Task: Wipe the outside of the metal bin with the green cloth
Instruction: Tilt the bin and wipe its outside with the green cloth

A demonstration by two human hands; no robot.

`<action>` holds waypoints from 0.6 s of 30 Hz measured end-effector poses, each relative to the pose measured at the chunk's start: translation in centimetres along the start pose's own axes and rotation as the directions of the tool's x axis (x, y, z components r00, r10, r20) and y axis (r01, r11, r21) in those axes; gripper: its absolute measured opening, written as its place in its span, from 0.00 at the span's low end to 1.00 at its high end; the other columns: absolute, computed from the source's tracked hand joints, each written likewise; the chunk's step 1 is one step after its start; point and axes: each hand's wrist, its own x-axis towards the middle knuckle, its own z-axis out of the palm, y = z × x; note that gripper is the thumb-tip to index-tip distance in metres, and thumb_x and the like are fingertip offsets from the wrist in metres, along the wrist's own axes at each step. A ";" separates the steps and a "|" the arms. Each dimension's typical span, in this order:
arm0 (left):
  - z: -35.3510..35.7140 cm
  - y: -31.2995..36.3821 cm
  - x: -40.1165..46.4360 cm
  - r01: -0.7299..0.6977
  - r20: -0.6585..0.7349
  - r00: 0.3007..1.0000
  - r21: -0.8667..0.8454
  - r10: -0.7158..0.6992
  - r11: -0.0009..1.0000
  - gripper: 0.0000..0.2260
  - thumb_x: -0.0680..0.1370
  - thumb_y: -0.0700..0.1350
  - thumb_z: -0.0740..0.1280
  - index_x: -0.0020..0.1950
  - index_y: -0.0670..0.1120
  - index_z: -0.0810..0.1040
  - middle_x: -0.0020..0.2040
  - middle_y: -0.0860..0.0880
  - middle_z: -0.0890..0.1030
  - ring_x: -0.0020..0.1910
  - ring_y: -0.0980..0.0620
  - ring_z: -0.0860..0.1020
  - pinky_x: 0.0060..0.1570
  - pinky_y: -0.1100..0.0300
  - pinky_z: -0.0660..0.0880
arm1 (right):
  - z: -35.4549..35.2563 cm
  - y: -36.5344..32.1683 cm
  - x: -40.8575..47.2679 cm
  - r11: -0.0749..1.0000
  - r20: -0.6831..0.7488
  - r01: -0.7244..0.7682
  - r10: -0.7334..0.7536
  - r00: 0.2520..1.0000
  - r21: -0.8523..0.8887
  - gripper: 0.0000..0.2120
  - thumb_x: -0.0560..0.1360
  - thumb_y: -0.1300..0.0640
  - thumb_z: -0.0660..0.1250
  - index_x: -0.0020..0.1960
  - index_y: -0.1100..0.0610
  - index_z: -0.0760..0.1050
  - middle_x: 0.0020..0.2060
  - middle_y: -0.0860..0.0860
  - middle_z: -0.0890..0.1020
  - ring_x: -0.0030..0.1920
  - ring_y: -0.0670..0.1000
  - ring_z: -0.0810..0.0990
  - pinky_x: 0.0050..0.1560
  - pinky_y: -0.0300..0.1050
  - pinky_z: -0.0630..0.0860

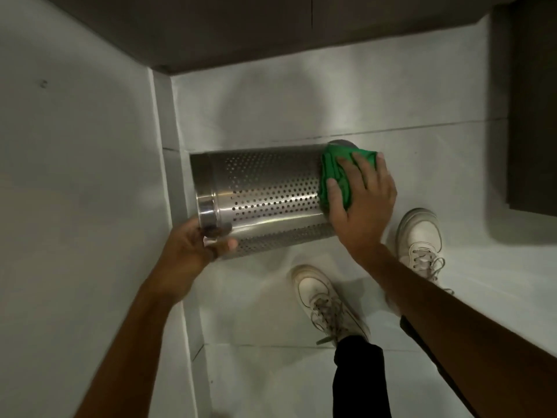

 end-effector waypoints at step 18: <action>4.9 5.0 1.2 -0.128 -0.193 0.975 -0.065 0.114 0.990 0.12 0.75 0.38 0.64 0.48 0.52 0.83 0.39 0.62 0.86 0.40 0.64 0.83 0.37 0.69 0.78 | 3.1 -6.9 -1.1 0.801 -0.117 0.590 -0.579 0.807 0.103 0.27 0.85 0.37 0.49 0.76 0.49 0.71 0.77 0.57 0.76 0.81 0.62 0.63 0.81 0.69 0.61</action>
